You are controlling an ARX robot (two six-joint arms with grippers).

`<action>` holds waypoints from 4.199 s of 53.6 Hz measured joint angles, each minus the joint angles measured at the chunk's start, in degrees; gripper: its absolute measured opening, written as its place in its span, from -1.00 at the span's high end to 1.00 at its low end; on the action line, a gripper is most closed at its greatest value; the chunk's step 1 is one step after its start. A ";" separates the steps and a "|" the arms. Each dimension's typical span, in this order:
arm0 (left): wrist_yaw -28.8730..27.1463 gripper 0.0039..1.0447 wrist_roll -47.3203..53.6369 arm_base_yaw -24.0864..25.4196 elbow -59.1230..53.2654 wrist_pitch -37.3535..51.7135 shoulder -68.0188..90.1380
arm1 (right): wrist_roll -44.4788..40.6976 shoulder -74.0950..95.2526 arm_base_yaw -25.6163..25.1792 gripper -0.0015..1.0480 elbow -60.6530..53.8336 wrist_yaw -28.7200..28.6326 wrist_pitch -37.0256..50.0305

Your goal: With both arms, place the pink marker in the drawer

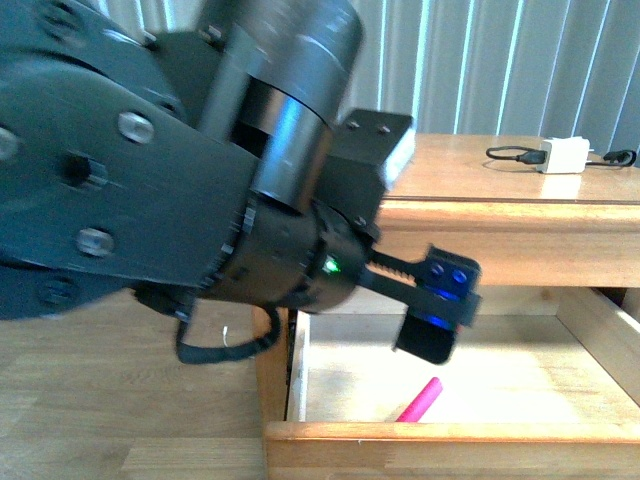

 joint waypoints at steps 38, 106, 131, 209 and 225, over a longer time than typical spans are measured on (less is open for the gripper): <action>-7.41 -0.89 -7.13 20.83 -32.65 -7.30 -54.31 | 0.00 0.00 0.00 -0.84 0.00 0.00 0.00; 4.63 0.93 -4.76 31.74 -57.57 -4.09 -86.44 | 0.00 0.00 0.00 -0.84 0.00 0.00 0.00; 4.63 0.93 -4.66 31.74 -59.45 -14.53 -99.82 | 0.00 0.00 0.00 -0.84 0.00 0.00 0.00; 4.63 -0.89 -4.61 31.74 -59.45 -14.56 -99.93 | 4.52 73.79 10.58 -0.84 26.77 0.42 4.15; 4.63 -0.89 -4.61 31.74 -59.45 -14.56 -99.93 | 2.95 88.00 9.18 -0.84 33.77 1.46 20.57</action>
